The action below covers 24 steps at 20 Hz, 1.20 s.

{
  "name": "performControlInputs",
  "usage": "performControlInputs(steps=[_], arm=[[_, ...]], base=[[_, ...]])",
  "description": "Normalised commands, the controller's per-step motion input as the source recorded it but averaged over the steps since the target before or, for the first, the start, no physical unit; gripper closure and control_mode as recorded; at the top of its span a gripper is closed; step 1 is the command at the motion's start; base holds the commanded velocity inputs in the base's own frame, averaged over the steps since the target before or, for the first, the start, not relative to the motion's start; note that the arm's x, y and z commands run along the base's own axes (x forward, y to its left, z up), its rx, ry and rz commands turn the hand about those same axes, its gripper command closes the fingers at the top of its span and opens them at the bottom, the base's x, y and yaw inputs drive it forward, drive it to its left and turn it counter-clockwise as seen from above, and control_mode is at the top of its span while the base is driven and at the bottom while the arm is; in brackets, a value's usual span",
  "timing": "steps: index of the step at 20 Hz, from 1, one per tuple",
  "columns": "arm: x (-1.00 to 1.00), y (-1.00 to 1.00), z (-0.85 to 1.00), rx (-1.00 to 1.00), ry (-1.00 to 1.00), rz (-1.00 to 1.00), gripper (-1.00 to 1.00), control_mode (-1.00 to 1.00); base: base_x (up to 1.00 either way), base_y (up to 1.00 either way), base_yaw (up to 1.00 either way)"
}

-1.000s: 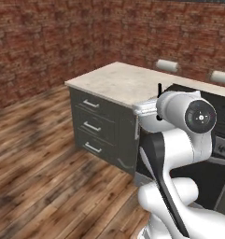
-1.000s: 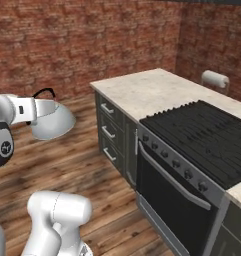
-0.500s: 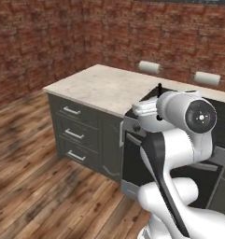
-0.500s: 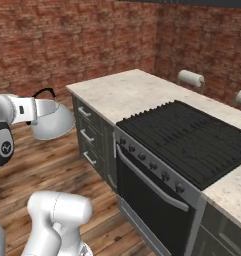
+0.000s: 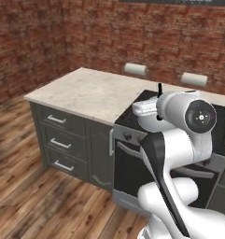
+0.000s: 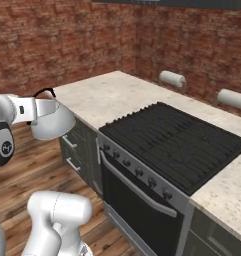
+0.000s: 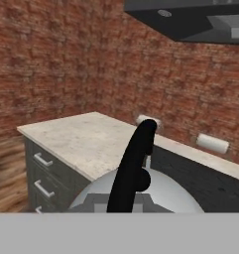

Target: Pick the kettle from the cabinet and place it on a stove burner. Then pick the pot from the counter and place it on another stove burner. Finally, turn both burners on.

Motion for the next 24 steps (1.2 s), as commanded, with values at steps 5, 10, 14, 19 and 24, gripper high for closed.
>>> performControlInputs(steps=[5,10,14,19,24], arm=[[0.0,0.0,0.0,0.0,0.0,0.0,1.0,1.0],[0.0,0.0,0.0,0.0,0.0,0.0,1.0,1.0],[0.0,0.0,0.0,0.0,0.0,0.0,1.0,1.0],[0.0,0.0,0.0,0.0,0.0,0.0,1.0,1.0],[0.0,0.0,0.0,0.0,0.0,0.0,1.0,1.0]], base=[[0.48,0.0,-0.21],[0.5,-0.01,-0.22],[0.51,-0.01,-0.21],[0.51,-0.01,-0.21],[0.47,0.0,-0.2]])
